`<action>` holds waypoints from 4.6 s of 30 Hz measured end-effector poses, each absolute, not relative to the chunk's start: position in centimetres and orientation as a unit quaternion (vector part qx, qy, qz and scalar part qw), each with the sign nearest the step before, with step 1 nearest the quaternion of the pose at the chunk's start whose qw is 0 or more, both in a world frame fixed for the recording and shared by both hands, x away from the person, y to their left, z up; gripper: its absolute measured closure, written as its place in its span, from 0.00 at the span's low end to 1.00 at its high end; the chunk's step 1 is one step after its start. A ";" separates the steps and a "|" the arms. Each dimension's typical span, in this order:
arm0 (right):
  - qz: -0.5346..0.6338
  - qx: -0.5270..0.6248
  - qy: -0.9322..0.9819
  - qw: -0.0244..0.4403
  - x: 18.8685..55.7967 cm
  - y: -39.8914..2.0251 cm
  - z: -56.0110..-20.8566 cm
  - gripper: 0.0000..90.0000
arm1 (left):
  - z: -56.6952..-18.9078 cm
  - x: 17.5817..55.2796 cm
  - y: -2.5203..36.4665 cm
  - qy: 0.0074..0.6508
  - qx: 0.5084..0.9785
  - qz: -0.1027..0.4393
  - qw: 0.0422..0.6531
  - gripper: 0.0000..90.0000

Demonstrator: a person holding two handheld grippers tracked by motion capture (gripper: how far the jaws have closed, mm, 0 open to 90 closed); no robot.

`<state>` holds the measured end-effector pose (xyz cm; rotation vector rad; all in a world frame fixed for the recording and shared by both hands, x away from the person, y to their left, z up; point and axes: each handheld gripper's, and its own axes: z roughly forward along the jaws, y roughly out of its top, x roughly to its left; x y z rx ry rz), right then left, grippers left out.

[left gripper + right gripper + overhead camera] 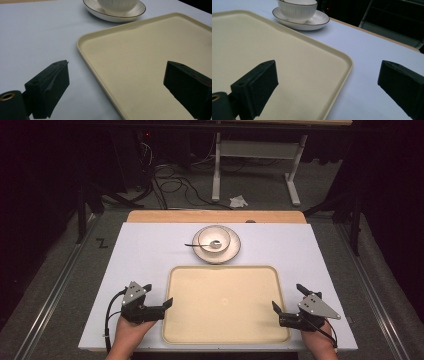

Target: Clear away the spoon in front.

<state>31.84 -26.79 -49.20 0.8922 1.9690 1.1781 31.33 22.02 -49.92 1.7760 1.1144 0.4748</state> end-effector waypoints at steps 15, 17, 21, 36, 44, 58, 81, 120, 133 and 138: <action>0.465 0.352 0.747 0.321 32.0 -27.6 -49.3 0.04 | -50.4 31.6 22.1 0.462 0.731 0.191 0.465 0.08; 0.462 0.354 0.747 0.320 32.1 -27.5 -49.4 0.05 | -50.4 31.6 22.4 0.465 0.727 0.192 0.467 0.08; 0.462 0.351 0.749 0.321 32.1 -27.3 -49.5 0.05 | -50.3 31.5 22.7 0.468 0.722 0.194 0.470 0.08; 0.473 0.348 0.745 0.318 31.9 -27.3 -49.1 0.05 | -48.5 32.6 21.4 0.460 0.724 0.203 0.472 0.08; 0.463 0.342 0.753 0.318 32.2 -26.6 -48.2 0.06 | -47.1 34.7 20.5 0.453 0.727 0.200 0.476 0.08; 0.474 0.341 0.744 0.324 31.2 -27.6 -49.0 0.06 | -45.1 38.6 18.9 0.456 0.725 0.204 0.474 0.09; 0.482 0.348 0.737 0.322 31.2 -28.5 -49.2 0.06 | -43.0 45.2 16.3 0.484 0.725 0.188 0.451 0.12; 0.482 0.352 0.735 0.321 31.3 -28.3 -49.2 0.06 | -43.6 47.6 15.9 0.552 0.694 0.071 0.457 0.92; 0.481 0.354 0.734 0.323 31.3 -28.4 -49.2 0.06 | -43.1 46.7 15.4 0.524 0.710 0.119 0.455 0.99; 0.481 0.354 0.734 0.324 31.3 -28.4 -49.2 0.06 | -42.7 46.0 15.2 0.508 0.715 0.148 0.457 1.00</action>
